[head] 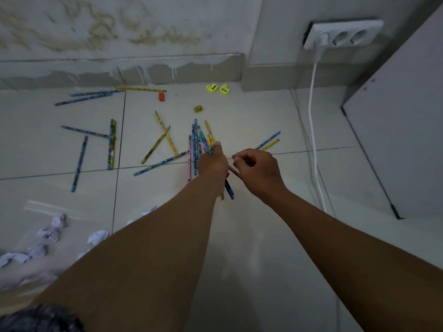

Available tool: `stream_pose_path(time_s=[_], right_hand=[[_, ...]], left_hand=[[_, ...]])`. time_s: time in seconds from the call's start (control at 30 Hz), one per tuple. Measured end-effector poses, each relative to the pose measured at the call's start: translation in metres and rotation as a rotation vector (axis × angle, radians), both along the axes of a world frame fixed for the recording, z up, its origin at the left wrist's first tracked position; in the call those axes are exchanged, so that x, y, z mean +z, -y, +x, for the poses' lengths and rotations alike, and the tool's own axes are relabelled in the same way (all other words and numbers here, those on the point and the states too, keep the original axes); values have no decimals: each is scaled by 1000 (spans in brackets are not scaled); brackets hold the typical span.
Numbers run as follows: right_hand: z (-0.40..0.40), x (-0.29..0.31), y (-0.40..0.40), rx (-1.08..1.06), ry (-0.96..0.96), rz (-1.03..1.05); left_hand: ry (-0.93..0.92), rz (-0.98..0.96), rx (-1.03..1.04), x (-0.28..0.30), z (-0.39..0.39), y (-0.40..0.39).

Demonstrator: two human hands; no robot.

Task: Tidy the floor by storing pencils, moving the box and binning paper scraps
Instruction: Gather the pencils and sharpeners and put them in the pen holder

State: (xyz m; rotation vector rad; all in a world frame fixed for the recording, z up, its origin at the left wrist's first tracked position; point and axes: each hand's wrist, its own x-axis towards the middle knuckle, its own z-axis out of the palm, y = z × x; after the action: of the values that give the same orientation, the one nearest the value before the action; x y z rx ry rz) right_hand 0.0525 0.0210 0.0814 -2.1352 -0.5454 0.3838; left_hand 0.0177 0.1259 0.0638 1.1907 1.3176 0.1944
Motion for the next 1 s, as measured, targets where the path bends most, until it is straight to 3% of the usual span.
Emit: stream_pose_path(time_s=[0.2, 0.37, 0.6, 1.0], right_hand=[[31, 13, 17, 141, 163, -307], [60, -13, 31, 308, 326, -499], [98, -60, 24, 513, 496, -603], [108, -97, 13, 459, 620, -546]], left_hand=[[60, 77, -144, 16, 21, 0], [-52, 416, -459, -12, 21, 0], [-109, 476, -373, -37, 37, -25], [-141, 356, -204, -72, 35, -14]])
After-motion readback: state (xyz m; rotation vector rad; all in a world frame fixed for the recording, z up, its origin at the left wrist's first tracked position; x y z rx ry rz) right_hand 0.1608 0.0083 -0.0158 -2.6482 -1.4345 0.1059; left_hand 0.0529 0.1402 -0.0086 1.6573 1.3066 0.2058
